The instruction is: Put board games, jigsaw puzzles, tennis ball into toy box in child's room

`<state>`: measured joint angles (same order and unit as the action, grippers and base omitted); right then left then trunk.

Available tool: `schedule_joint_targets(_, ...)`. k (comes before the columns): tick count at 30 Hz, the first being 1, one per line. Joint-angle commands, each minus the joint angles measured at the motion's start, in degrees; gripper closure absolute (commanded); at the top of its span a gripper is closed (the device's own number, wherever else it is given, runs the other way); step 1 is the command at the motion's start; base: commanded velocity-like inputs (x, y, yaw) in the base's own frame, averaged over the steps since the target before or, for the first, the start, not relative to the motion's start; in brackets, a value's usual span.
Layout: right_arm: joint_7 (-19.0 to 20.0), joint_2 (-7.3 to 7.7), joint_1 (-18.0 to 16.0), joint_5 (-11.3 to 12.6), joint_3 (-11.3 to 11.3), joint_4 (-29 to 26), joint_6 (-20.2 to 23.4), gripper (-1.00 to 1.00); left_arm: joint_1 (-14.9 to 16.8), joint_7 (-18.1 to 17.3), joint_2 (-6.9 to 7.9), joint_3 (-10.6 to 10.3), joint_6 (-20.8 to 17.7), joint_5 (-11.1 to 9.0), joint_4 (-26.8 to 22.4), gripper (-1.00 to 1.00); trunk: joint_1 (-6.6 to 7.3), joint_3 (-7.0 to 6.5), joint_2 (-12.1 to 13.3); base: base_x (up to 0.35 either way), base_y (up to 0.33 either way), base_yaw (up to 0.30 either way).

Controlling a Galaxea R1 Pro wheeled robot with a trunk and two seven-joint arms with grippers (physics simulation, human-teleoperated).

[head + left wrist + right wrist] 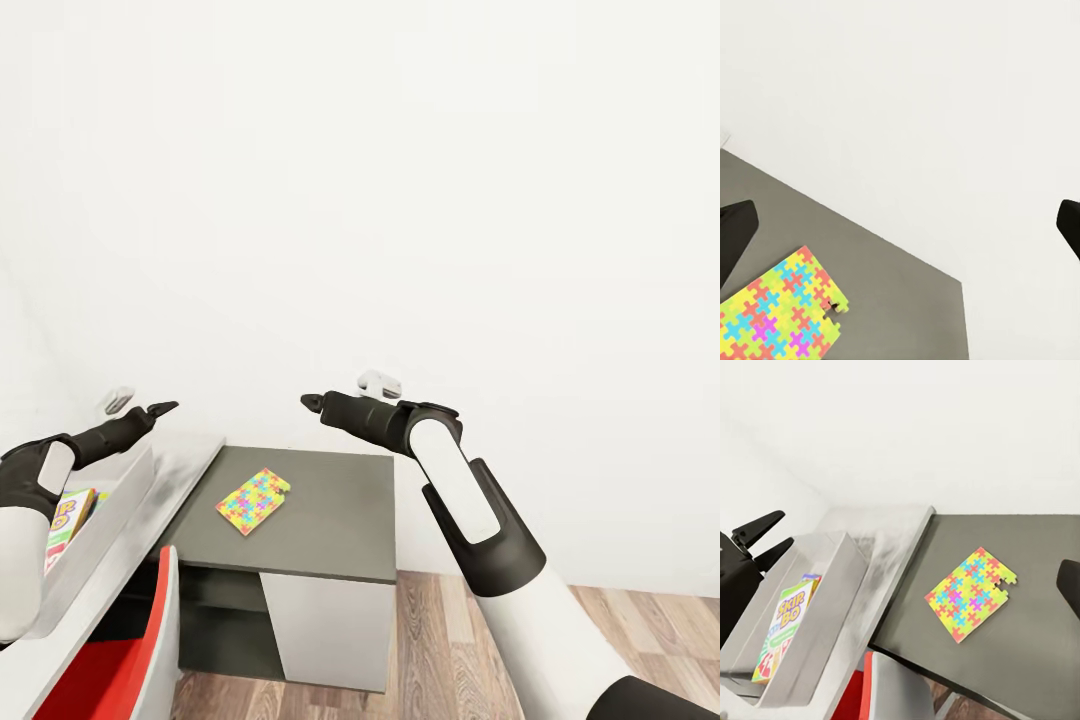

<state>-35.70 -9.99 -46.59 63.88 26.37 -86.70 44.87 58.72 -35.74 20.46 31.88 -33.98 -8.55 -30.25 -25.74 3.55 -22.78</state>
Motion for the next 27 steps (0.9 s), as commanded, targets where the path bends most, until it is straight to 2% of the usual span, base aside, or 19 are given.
schedule_joint_targets(1,-0.60,-0.01,-0.08,0.54,0.04,-0.05,0.04,-1.00,0.08,-0.12,0.00,0.20,-0.39,-0.16,0.02,-1.00,-0.04,0.14,-0.14,0.000,0.000,-0.001)
schedule_joint_targets(21,-0.60,-0.01,0.01,0.54,0.09,-0.05,0.04,-1.00,0.08,-0.12,-0.03,0.20,-0.39,-0.18,0.02,-1.00,-0.04,0.13,-0.14,-0.053,0.038,-0.001)
schedule_joint_targets(27,-0.60,-0.01,0.01,0.60,0.09,0.01,0.04,-1.00,0.08,-0.06,-0.06,0.17,-0.39,-0.22,0.02,-1.00,-0.04,-0.08,-0.14,-0.004,0.003,-0.120)
